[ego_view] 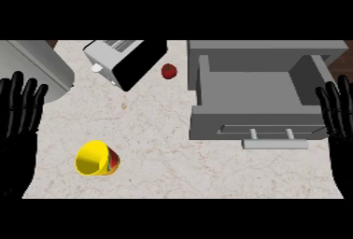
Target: Pick up the cup, place it into the drawer and close the drawer
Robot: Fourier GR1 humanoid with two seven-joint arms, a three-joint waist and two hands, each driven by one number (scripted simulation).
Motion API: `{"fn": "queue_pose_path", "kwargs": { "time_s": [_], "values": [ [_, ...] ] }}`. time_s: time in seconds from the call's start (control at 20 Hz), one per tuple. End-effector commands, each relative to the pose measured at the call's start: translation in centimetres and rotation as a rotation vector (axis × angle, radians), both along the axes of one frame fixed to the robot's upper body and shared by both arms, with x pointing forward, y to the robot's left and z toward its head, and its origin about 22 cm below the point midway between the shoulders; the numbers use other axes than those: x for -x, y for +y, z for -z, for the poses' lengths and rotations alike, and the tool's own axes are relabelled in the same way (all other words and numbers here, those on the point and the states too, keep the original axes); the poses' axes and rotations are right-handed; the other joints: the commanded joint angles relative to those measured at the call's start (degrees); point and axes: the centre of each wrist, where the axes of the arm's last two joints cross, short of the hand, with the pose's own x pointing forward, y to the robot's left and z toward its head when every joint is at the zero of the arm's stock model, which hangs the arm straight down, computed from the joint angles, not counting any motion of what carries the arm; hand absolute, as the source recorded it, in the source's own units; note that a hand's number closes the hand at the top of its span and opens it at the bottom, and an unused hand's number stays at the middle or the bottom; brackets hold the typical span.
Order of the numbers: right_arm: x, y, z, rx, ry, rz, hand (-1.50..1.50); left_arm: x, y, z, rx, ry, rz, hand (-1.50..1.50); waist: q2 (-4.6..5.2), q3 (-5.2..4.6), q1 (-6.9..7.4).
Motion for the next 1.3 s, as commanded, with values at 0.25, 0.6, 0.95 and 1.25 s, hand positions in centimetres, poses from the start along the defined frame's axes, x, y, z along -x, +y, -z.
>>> {"fn": "queue_pose_path", "kwargs": {
  "time_s": [0.25,0.6,0.95,1.25],
  "values": [
    [-0.4,2.2,0.9,-0.055,0.024,-0.078,-1.50,3.5,0.5,0.2,-0.007,-0.050,0.243,-1.50,0.40,0.05,0.68],
    [-0.8,1.8,-0.1,-0.117,0.088,-0.162,-1.50,2.0,0.4,3.3,0.204,0.102,0.273,-1.50,0.49,0.05,0.15],
    [-3.3,2.8,-0.8,-0.119,0.088,-0.164,-1.50,2.9,-0.7,1.5,0.187,0.114,0.275,-1.50,0.50,0.07,0.31],
    [-3.0,1.5,0.2,-0.123,0.091,-0.167,-1.50,3.4,-1.5,2.8,0.201,0.131,0.246,-1.50,0.48,0.07,0.29]
  ]
}}
